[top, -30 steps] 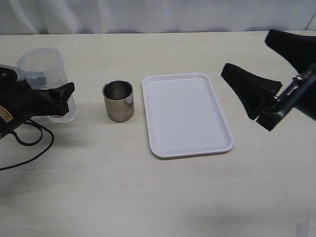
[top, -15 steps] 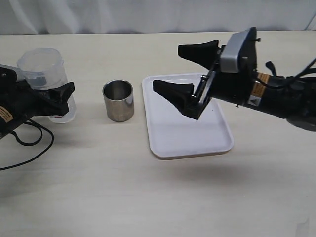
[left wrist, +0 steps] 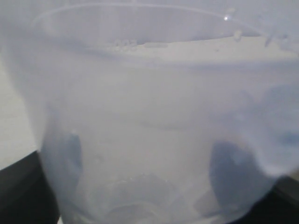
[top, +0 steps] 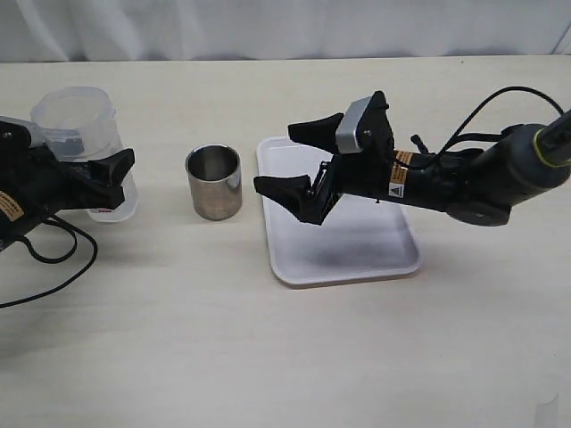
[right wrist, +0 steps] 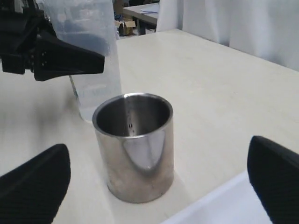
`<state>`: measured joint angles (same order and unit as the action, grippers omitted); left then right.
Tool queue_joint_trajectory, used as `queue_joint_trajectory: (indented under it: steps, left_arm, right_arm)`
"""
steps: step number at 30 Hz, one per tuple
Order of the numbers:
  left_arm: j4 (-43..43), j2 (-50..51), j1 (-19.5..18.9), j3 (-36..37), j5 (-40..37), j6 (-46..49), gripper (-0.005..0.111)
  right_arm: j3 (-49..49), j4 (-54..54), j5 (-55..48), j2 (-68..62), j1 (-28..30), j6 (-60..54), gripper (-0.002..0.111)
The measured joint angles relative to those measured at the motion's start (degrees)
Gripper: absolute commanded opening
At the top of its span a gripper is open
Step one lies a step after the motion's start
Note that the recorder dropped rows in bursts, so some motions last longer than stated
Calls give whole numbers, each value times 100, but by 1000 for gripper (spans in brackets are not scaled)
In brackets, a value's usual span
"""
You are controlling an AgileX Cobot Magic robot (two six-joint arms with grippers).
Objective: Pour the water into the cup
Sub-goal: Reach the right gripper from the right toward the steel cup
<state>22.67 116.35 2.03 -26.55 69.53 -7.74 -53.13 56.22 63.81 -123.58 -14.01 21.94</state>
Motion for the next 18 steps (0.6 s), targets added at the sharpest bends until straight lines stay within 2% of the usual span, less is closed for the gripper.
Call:
queue_joint_trajectory:
  steps: [9,15,18]
  left_arm:
    - [0,0,0,0,0,0,0]
    - [0,0,0,-5,0,0,0]
    - [0,0,0,-5,0,0,0]
  right_arm:
    - [-491,96,-76,-528,-160,11,96]
    - [-953,49,-1299,-602,-547,11,96]
    - [-1115,49,-1595,-627,-691,11,96]
